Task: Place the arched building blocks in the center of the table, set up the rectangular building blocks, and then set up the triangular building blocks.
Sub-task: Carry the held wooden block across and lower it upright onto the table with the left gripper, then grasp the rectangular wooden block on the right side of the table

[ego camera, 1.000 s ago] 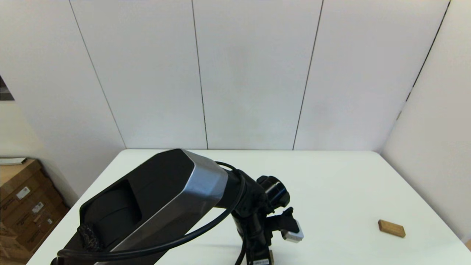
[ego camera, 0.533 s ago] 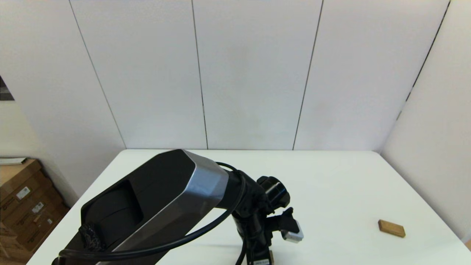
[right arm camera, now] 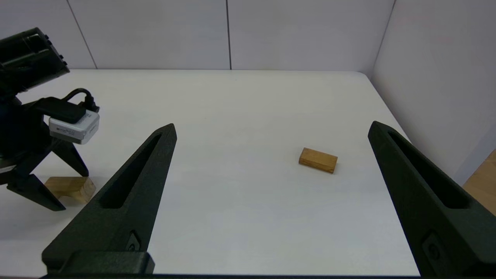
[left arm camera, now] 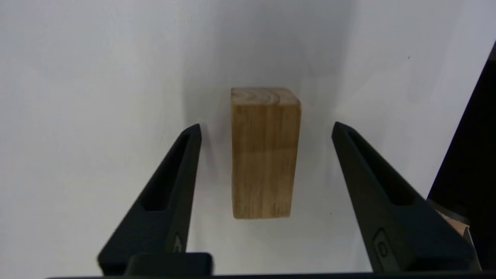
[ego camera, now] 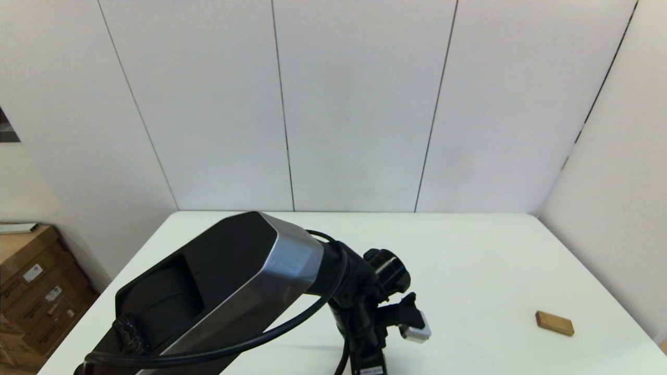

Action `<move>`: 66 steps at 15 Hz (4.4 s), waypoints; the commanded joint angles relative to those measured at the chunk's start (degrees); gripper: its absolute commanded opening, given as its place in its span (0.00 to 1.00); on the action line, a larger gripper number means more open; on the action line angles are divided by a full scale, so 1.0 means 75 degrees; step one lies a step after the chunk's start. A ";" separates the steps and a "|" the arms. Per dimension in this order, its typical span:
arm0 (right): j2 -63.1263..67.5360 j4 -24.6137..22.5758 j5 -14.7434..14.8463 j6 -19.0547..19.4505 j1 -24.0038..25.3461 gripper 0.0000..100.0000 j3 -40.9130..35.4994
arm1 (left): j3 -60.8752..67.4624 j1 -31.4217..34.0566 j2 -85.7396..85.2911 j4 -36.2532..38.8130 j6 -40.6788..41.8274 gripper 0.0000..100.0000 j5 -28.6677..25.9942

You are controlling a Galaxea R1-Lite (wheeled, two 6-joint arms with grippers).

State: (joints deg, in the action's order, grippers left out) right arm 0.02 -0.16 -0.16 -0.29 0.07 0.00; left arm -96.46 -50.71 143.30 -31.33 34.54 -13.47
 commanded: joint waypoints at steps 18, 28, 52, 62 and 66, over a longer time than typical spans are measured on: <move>-0.0015 -0.0002 -0.0002 0.0004 0.0002 1.00 -0.0012 | 0.3241 0.5578 -1.2029 -0.0264 -0.2226 1.00 0.0659; -0.0015 -0.0002 -0.0002 0.0004 0.0002 1.00 -0.0012 | 0.7952 0.6961 -1.7490 0.0978 -0.2870 1.00 0.0519; 0.0817 0.0396 0.0150 0.0051 0.0014 1.00 0.1277 | 1.2850 0.6797 -1.9095 0.4142 -0.4230 1.00 0.1655; 1.2090 -0.0670 0.0220 -0.0359 -0.0654 1.00 0.4594 | 1.2838 0.6797 -1.9095 0.4130 -0.4171 1.00 0.1609; 1.4106 -0.0811 -0.0202 0.1434 -0.1393 1.00 0.5379 | 1.2838 0.6797 -1.9095 0.4130 -0.4159 1.00 0.1609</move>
State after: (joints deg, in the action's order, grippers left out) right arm 84.59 -2.23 1.73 0.13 -4.27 32.83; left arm -0.18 0.24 -0.02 -0.35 3.28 -1.40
